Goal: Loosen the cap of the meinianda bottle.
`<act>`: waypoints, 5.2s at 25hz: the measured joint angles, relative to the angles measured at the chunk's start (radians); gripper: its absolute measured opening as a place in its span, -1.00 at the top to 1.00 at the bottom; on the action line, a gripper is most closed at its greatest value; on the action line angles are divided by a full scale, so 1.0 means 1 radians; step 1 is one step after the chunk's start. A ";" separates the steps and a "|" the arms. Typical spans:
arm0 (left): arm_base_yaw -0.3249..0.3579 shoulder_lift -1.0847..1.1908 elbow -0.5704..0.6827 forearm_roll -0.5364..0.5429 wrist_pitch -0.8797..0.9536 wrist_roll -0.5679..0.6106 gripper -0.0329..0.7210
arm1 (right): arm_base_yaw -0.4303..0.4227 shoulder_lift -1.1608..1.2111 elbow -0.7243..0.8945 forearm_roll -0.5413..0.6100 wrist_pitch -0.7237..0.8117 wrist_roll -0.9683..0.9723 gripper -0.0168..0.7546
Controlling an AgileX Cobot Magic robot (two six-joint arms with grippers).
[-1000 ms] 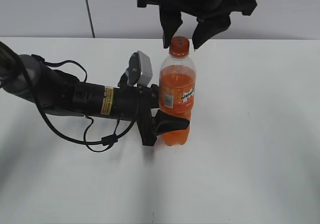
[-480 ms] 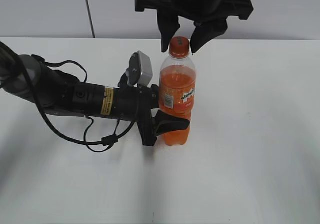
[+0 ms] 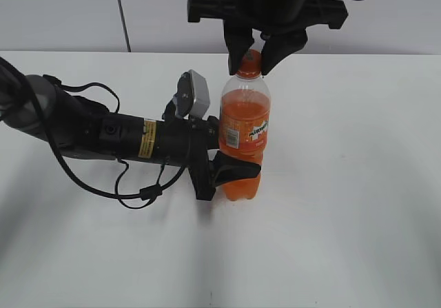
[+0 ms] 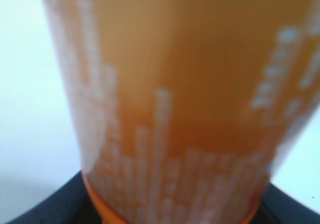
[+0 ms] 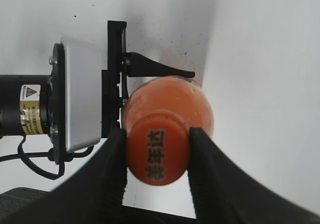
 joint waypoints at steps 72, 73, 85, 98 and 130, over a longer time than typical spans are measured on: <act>0.003 -0.003 -0.005 0.086 -0.021 0.012 -0.15 | -0.002 0.000 0.000 0.105 0.010 -1.807 0.23; 0.003 -0.003 -0.005 0.086 -0.021 0.012 -0.15 | -0.002 0.000 0.000 0.106 0.011 -1.815 0.23; 0.003 -0.003 -0.005 0.086 -0.021 0.012 -0.15 | -0.002 0.000 0.000 0.104 0.012 -1.802 0.22; 0.003 -0.003 -0.005 0.090 -0.020 0.004 -0.15 | -0.002 0.000 -0.001 0.098 -0.010 -1.771 -0.07; 0.000 0.000 -0.005 0.114 -0.049 -0.042 -0.15 | -0.002 -0.108 -0.013 0.230 -0.017 -1.051 -0.24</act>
